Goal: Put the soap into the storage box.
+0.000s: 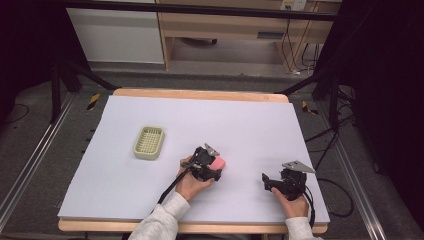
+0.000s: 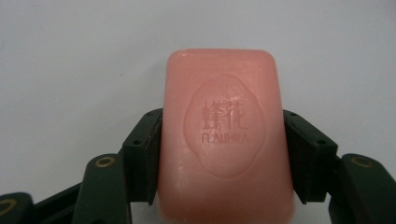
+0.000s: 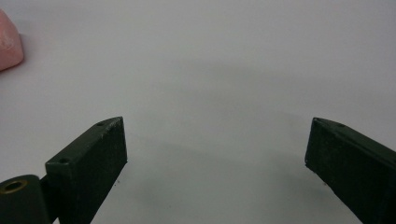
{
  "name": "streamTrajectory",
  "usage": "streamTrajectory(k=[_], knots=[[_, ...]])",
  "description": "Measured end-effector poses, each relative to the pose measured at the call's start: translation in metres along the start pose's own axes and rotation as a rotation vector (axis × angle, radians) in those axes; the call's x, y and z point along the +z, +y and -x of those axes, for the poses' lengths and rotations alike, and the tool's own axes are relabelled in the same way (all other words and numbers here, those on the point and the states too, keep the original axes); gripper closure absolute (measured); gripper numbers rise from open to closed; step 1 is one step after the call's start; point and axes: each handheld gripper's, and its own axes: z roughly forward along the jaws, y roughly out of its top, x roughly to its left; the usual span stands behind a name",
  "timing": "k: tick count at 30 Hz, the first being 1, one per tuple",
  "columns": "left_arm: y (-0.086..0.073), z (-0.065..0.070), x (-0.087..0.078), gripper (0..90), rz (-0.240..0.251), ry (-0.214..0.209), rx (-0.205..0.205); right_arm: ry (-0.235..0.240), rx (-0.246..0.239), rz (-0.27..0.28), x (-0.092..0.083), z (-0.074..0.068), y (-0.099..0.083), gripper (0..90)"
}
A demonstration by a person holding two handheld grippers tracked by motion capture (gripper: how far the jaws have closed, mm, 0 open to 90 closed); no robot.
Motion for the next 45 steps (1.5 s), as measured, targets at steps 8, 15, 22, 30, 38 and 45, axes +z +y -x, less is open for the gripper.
streamTrajectory(k=[8, 15, 22, 30, 38, 45], knots=[[0.0, -0.001, 0.0, 37.5, 0.001, -0.008, -0.008, 0.0, 0.002, -0.001, 0.0, 0.0, 0.0, 5.9], [0.0, -0.005, -0.008, 37.5, 0.013, -0.012, -0.016, 0.0, 0.004, 0.001, 0.0, 0.0, 0.0, 5.9], [0.001, -0.011, -0.03, 37.5, 0.044, -0.029, -0.013, -0.003, 0.006, 0.003, 0.0, 0.0, 0.0, 5.9], [-0.005, -0.025, -0.055, 37.4, 0.067, -0.018, -0.014, -0.003, 0.011, 0.009, -0.001, 0.0, 0.0, 5.9], [-0.016, -0.047, -0.079, 37.4, 0.094, 0.012, -0.044, -0.004, 0.011, 0.013, -0.002, 0.0, 0.0, 5.9], [-0.028, -0.066, -0.095, 37.4, 0.104, 0.043, -0.079, -0.007, 0.012, 0.018, -0.002, 0.0, 0.0, 5.9]])
